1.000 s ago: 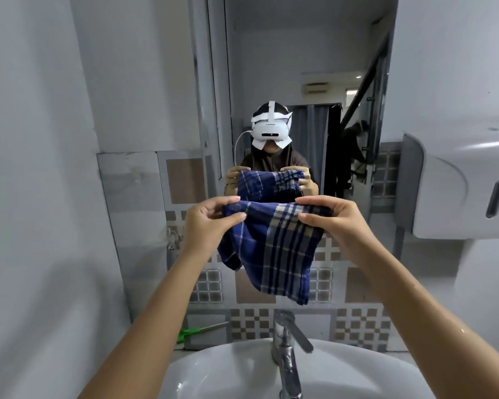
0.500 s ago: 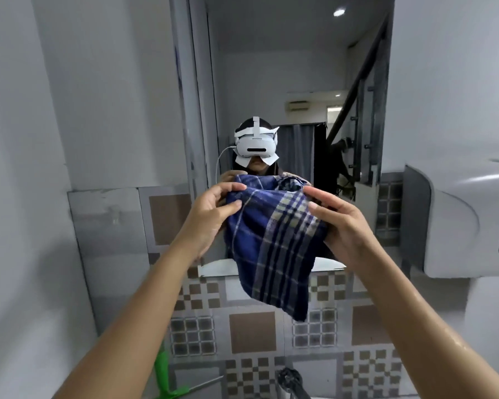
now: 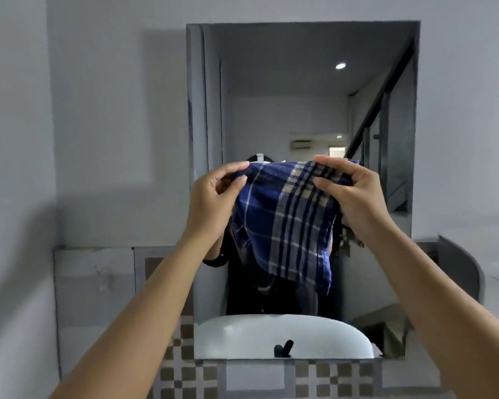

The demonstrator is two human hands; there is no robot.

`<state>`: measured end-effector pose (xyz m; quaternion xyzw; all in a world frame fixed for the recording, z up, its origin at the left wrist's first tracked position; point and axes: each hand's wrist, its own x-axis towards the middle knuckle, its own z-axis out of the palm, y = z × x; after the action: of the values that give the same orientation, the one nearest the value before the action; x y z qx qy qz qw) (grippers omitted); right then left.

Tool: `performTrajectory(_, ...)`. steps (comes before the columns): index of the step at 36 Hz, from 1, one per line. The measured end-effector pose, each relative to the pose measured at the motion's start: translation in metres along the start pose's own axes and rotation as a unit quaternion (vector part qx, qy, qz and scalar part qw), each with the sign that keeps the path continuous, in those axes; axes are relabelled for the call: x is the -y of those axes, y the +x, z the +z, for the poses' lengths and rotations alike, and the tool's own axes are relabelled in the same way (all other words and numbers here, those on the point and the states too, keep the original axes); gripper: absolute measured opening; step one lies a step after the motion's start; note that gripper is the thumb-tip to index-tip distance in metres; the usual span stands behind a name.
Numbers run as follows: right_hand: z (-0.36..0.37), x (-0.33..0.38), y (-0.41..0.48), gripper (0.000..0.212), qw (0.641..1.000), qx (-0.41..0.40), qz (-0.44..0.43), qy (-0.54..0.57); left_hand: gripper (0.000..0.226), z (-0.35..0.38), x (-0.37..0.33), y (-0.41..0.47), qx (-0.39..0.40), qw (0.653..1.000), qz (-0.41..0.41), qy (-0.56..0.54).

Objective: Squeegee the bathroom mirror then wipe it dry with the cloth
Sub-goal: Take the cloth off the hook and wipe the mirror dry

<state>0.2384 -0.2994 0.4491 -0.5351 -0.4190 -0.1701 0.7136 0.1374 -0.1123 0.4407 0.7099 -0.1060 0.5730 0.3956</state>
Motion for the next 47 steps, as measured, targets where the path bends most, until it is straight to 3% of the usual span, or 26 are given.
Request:
performTrajectory(8, 0.026, 0.029, 0.088, 0.032, 0.997, -0.001, -0.068, -0.034, 0.046, 0.002, -0.004, 0.086, 0.049, 0.983, 0.089, 0.151)
performTrajectory(15, 0.022, 0.025, 0.094, 0.033, 0.994, 0.015, -0.088, -0.066, 0.067, 0.007, 0.015, 0.1, 0.032, 0.932, 0.197, 0.303)
performTrajectory(24, 0.003, 0.023, 0.067, 0.038, 0.997, -0.03, -0.061, 0.033, 0.069, 0.008, 0.008, 0.105, 0.035, 0.913, 0.197, 0.354)
performTrajectory(29, -0.006, 0.032, 0.049, 0.034, 0.99, -0.094, -0.107, 0.014, 0.069, 0.01, 0.004, 0.105, 0.044, 0.916, 0.18, 0.356)
performTrajectory(33, 0.008, 0.047, 0.033, 0.027, 0.974, -0.144, -0.16, 0.064, 0.067, 0.01, 0.001, 0.106, 0.053, 0.916, 0.179, 0.354)
performTrajectory(37, 0.043, 0.049, 0.027, 0.029, 0.981, -0.066, -0.147, 0.107, 0.068, 0.01, -0.001, 0.107, 0.052, 0.916, 0.165, 0.362)
performTrajectory(43, 0.085, 0.016, 0.041, 0.049, 0.996, 0.041, -0.061, 0.041, 0.07, 0.004, 0.001, 0.109, 0.06, 0.925, 0.159, 0.34)
performTrajectory(47, 0.093, -0.006, 0.047, 0.05, 0.988, 0.069, -0.122, -0.072, 0.065, -0.004, 0.008, 0.102, 0.035, 0.923, 0.212, 0.318)
